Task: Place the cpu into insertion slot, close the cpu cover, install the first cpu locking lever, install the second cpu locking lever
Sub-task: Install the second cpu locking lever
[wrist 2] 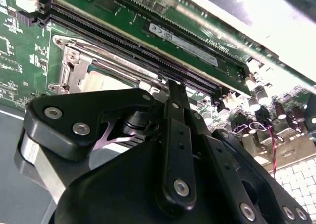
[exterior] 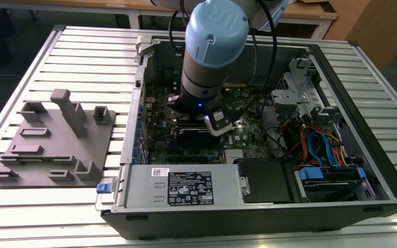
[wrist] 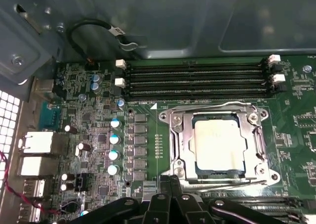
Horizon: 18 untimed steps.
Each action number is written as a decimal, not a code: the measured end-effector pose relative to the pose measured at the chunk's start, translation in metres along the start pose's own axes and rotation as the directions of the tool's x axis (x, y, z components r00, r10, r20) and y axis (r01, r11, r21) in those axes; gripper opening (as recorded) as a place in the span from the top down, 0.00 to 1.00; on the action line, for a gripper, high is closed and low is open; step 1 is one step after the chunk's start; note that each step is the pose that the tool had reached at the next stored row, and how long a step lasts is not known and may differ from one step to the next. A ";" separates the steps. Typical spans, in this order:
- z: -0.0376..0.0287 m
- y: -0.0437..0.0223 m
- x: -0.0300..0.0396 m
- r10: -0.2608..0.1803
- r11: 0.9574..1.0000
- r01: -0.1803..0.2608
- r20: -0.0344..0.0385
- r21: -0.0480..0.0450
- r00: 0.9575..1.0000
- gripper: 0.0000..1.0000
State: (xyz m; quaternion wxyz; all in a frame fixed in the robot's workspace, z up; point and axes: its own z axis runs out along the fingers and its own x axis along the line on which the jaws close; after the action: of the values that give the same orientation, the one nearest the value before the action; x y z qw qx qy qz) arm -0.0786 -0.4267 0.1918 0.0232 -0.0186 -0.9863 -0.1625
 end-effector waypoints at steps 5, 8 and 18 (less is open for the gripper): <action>0.0032 0.0028 0.0016 0.000 1.000 0.000 0.000 -0.003 1.000 0.90; 0.0048 0.0032 0.0027 0.000 1.000 0.000 0.000 -0.004 1.000 0.90; -0.0009 0.0063 0.0058 0.000 1.000 0.000 0.000 -0.005 1.000 0.90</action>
State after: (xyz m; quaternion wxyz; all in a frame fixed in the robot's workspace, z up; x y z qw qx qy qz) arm -0.0840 -0.4209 0.1950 0.0232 -0.0185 -0.9859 -0.1648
